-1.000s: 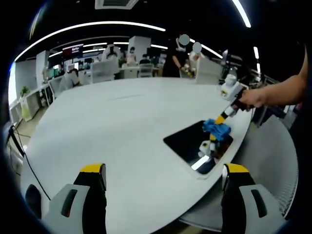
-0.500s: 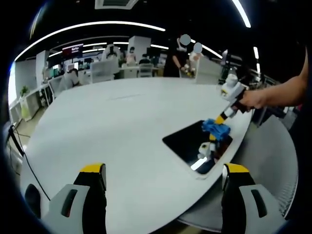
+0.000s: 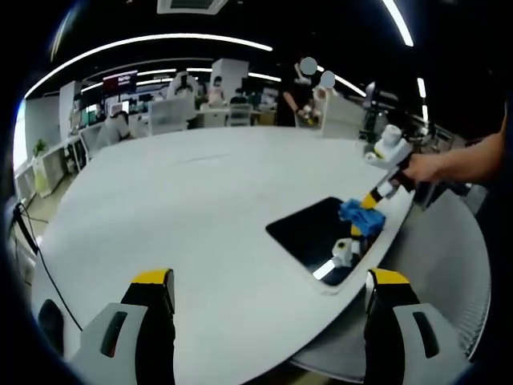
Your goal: Wipe the mirror surface with the cleaning cloth until all visible marks leave the cleaned area.
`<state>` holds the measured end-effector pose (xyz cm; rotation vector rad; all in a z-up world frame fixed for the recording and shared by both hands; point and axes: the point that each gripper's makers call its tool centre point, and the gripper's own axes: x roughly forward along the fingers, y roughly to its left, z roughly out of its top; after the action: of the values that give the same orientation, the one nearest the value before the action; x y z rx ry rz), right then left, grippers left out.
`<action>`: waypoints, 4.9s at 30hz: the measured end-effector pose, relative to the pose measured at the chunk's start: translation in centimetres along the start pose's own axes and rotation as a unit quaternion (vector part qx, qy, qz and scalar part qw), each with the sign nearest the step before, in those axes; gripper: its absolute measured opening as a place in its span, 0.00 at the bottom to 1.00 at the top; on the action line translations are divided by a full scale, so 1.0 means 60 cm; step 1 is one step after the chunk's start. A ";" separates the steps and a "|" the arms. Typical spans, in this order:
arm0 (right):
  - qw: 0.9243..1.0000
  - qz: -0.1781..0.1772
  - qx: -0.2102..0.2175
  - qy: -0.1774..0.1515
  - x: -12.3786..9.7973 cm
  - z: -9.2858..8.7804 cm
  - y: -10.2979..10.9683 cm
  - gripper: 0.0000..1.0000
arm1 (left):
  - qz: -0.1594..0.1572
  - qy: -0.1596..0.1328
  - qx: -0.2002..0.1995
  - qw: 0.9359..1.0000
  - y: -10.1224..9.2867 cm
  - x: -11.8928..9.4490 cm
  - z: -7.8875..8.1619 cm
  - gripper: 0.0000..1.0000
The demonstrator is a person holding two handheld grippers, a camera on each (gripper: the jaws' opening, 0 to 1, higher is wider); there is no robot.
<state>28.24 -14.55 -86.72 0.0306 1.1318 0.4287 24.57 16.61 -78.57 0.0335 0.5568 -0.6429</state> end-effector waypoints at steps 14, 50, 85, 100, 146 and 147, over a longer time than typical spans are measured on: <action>1.000 0.007 0.017 0.003 -0.017 -0.043 0.012 0.00 | -0.001 0.003 0.004 1.000 0.008 0.001 0.004 1.00; 0.999 -0.002 0.049 0.010 -0.015 -0.052 0.046 0.00 | -0.005 -0.006 -0.006 1.000 0.010 0.000 0.005 1.00; 0.998 0.022 0.053 0.023 0.041 -0.013 0.171 0.00 | -0.020 -0.001 -0.011 1.000 0.054 -0.015 -0.010 1.00; 0.998 0.050 0.027 0.038 0.069 0.006 0.237 0.00 | -0.019 0.006 -0.011 1.000 0.060 -0.013 -0.014 1.00; 0.993 0.103 -0.018 0.048 0.102 0.029 0.322 0.00 | -0.010 0.008 -0.016 1.000 0.064 -0.018 -0.020 1.00; 0.993 0.103 -0.019 0.048 0.104 0.031 0.321 0.00 | -0.010 0.008 -0.016 1.000 0.063 -0.018 -0.021 1.00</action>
<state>26.00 5.66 -86.73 0.0953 1.2205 0.6413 25.44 20.48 -79.62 0.0023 0.5834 -0.6541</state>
